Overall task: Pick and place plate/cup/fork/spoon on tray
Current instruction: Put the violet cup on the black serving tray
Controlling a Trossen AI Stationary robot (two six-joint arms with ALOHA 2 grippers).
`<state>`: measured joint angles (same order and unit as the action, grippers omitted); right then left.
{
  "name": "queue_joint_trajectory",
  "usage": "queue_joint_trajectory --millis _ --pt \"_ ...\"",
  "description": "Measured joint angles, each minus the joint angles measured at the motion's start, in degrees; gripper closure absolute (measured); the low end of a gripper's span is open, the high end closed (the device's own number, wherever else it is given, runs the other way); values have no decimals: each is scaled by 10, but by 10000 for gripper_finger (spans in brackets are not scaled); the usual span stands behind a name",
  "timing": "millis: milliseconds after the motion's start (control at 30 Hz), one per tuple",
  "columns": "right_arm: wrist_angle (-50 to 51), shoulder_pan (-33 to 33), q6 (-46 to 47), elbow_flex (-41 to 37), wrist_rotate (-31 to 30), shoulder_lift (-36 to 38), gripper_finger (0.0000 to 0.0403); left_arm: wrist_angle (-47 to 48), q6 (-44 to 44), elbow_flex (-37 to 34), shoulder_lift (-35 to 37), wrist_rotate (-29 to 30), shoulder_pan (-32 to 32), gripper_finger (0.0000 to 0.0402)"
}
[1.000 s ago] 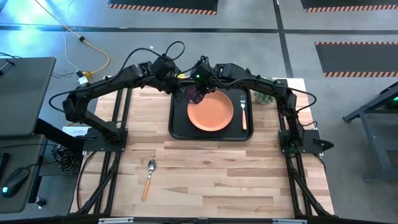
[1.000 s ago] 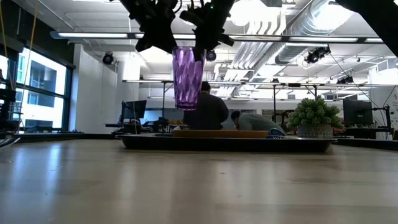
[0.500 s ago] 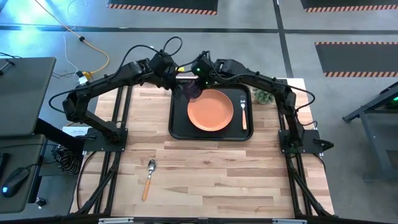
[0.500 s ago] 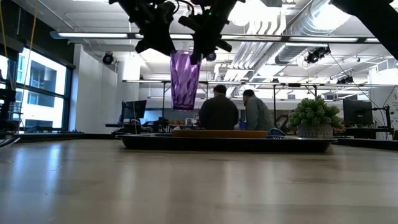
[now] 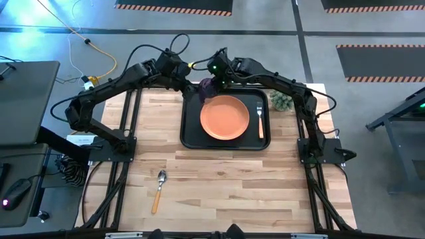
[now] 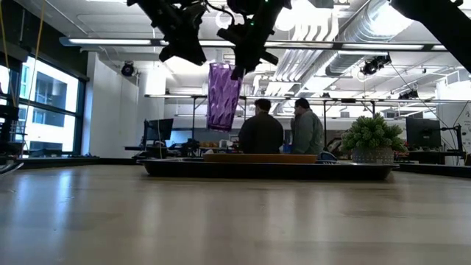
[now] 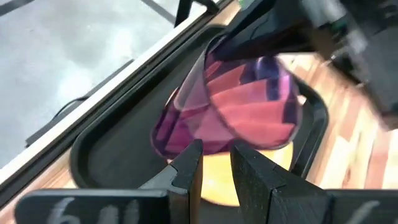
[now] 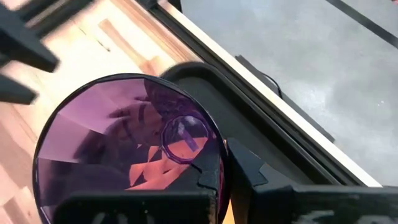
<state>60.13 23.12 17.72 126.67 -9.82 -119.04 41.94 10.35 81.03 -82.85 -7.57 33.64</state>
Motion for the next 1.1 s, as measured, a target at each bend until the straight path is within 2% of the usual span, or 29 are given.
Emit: queue_joint_trajectory --millis 367,633,867,1100 --pt "-84 42 -15 0 60 -7 403 5 -21 0 2 9 36 332" --pt "-127 73 -8 0 115 -45 402 4 -21 1 15 8 60 332" --pt "-125 85 0 1 162 -84 403 3 -20 1 34 7 79 332" --pt "-112 80 2 2 172 -106 402 4 -20 1 37 7 84 332"
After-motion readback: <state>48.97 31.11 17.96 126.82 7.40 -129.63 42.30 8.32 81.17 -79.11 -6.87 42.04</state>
